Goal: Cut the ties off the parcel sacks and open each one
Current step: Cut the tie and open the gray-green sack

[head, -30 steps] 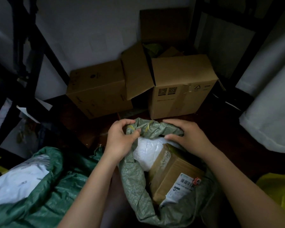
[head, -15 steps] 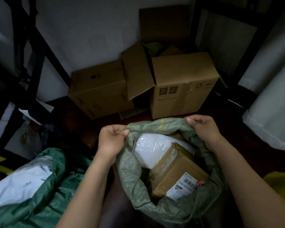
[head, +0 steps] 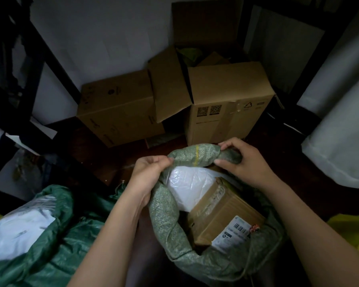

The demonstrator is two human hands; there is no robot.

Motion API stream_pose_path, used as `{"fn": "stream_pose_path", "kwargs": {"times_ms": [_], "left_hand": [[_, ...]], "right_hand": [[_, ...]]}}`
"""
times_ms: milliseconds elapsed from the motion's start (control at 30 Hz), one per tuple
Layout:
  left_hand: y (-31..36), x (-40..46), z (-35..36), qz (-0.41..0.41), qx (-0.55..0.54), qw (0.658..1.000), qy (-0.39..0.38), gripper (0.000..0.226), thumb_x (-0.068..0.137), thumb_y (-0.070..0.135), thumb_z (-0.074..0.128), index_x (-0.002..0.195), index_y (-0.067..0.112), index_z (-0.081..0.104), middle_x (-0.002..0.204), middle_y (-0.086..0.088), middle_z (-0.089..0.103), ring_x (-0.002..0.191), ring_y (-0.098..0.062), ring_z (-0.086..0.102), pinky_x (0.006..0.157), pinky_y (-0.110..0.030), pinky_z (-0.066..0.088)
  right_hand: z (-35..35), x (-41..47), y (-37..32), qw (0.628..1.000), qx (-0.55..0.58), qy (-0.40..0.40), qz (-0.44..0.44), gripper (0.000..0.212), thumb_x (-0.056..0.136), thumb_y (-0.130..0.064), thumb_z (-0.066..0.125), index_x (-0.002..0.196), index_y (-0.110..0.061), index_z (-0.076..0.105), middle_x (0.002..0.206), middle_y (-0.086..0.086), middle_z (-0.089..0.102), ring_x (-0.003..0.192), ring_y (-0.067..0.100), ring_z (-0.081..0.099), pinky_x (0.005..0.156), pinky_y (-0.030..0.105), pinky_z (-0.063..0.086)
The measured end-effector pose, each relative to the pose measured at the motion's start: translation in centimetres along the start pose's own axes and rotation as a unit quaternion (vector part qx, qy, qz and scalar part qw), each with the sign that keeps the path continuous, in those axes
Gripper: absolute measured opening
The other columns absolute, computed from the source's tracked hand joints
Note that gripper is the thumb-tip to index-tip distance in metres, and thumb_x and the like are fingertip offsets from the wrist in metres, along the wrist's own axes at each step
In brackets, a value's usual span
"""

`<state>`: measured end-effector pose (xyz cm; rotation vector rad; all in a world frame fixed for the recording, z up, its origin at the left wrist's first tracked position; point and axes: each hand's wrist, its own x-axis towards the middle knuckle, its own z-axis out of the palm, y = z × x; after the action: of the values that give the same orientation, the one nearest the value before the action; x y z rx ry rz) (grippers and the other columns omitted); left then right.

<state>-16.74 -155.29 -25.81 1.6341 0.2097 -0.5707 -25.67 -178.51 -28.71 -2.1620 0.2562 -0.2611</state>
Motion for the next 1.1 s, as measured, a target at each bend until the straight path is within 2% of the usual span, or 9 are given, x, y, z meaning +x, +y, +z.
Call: {"fn": "stream_pose_path", "kwargs": {"times_ms": [133, 233, 400, 533, 667, 800, 967, 1033, 1100], "left_hand": [[-0.3, -0.6, 0.1, 0.052, 0.112, 0.992, 0.009, 0.049, 0.062, 0.0, 0.086, 0.099, 0.019, 0.062, 0.095, -0.008, 0.07, 0.084, -0.021, 0.07, 0.07, -0.033, 0.059], [-0.6, -0.5, -0.2, 0.109, 0.2, 0.973, 0.038, 0.046, 0.062, 0.005, 0.088, 0.096, 0.024, 0.062, 0.105, -0.005, 0.065, 0.095, -0.02, 0.064, 0.085, -0.038, 0.055], [-1.1, -0.3, -0.7, 0.258, 0.354, 0.895, 0.087, 0.032, 0.075, 0.02, 0.081, 0.104, 0.019, 0.068, 0.104, 0.004, 0.042, 0.099, -0.011, 0.045, 0.088, -0.02, 0.036], [-1.4, -0.1, -1.3, 0.362, 0.437, 0.818, 0.092, 0.019, 0.081, 0.016, 0.075, 0.098, 0.009, 0.074, 0.092, 0.006, 0.053, 0.092, -0.016, 0.053, 0.085, -0.036, 0.047], [-1.1, 0.4, -1.9, 0.291, 0.327, 0.897, 0.068, 0.016, 0.087, 0.011, 0.067, 0.077, 0.021, 0.074, 0.074, 0.012, 0.068, 0.067, 0.004, 0.061, 0.063, -0.008, 0.044], [-0.8, 1.0, -1.7, 0.124, 0.125, 0.984, 0.032, 0.021, 0.093, 0.012, 0.059, 0.076, 0.013, 0.072, 0.073, -0.008, 0.071, 0.067, -0.017, 0.063, 0.067, -0.026, 0.048], [-1.8, 1.6, -0.6, 0.023, 0.058, 0.998, 0.03, 0.019, 0.095, 0.006, 0.054, 0.083, 0.016, 0.064, 0.082, -0.007, 0.065, 0.074, -0.017, 0.059, 0.066, -0.026, 0.049], [-2.1, 1.7, -0.5, 0.012, 0.072, 0.997, 0.032, 0.023, 0.095, 0.006, 0.052, 0.079, 0.018, 0.062, 0.074, -0.002, 0.061, 0.065, -0.013, 0.055, 0.056, -0.022, 0.044], [-2.3, 1.7, -0.6, -0.003, 0.086, 0.996, 0.016, 0.025, 0.096, 0.007, 0.051, 0.076, 0.017, 0.063, 0.068, -0.001, 0.063, 0.061, -0.012, 0.056, 0.053, -0.021, 0.044]], "right_hand": [[0.7, 0.2, -0.3, 0.991, -0.128, -0.037, -0.031, 0.07, 0.066, -0.035, 0.084, 0.124, -0.048, 0.047, 0.123, -0.022, 0.056, 0.113, 0.007, 0.05, 0.09, 0.031, 0.045], [1.3, 0.3, 0.1, 0.984, -0.167, -0.036, -0.044, 0.058, 0.079, -0.02, 0.077, 0.127, -0.043, 0.055, 0.123, -0.013, 0.059, 0.114, 0.014, 0.049, 0.092, 0.036, 0.045], [1.1, 0.2, 0.3, 0.987, -0.146, -0.022, -0.058, 0.034, 0.087, -0.01, 0.068, 0.117, -0.026, 0.07, 0.113, -0.004, 0.068, 0.108, 0.017, 0.057, 0.092, 0.04, 0.049], [0.7, 0.5, 0.0, 0.997, -0.061, -0.036, -0.02, 0.025, 0.089, -0.005, 0.065, 0.106, -0.021, 0.075, 0.102, -0.008, 0.072, 0.094, -0.001, 0.064, 0.085, 0.02, 0.053], [0.3, 0.6, -0.7, 0.994, 0.085, -0.056, 0.037, 0.031, 0.092, -0.001, 0.06, 0.09, -0.028, 0.074, 0.083, -0.013, 0.073, 0.082, -0.002, 0.068, 0.07, 0.01, 0.051], [0.9, 0.6, -0.8, 0.965, 0.236, -0.035, 0.109, 0.026, 0.097, -0.006, 0.053, 0.087, -0.024, 0.069, 0.075, -0.002, 0.072, 0.071, 0.011, 0.068, 0.062, 0.019, 0.052], [2.2, 1.1, 0.5, 0.97, 0.143, -0.042, 0.192, 0.02, 0.095, -0.012, 0.056, 0.08, -0.024, 0.061, 0.083, -0.003, 0.059, 0.084, 0.013, 0.055, 0.071, 0.024, 0.043], [2.7, 1.0, 0.7, 0.984, 0.045, -0.047, 0.165, 0.022, 0.094, -0.01, 0.053, 0.082, -0.027, 0.059, 0.079, -0.004, 0.058, 0.08, 0.014, 0.055, 0.068, 0.022, 0.043], [3.0, 0.9, 0.4, 0.994, -0.051, -0.05, 0.079, 0.026, 0.092, -0.005, 0.051, 0.093, -0.029, 0.062, 0.094, -0.004, 0.058, 0.095, 0.015, 0.053, 0.083, 0.023, 0.044]]}}
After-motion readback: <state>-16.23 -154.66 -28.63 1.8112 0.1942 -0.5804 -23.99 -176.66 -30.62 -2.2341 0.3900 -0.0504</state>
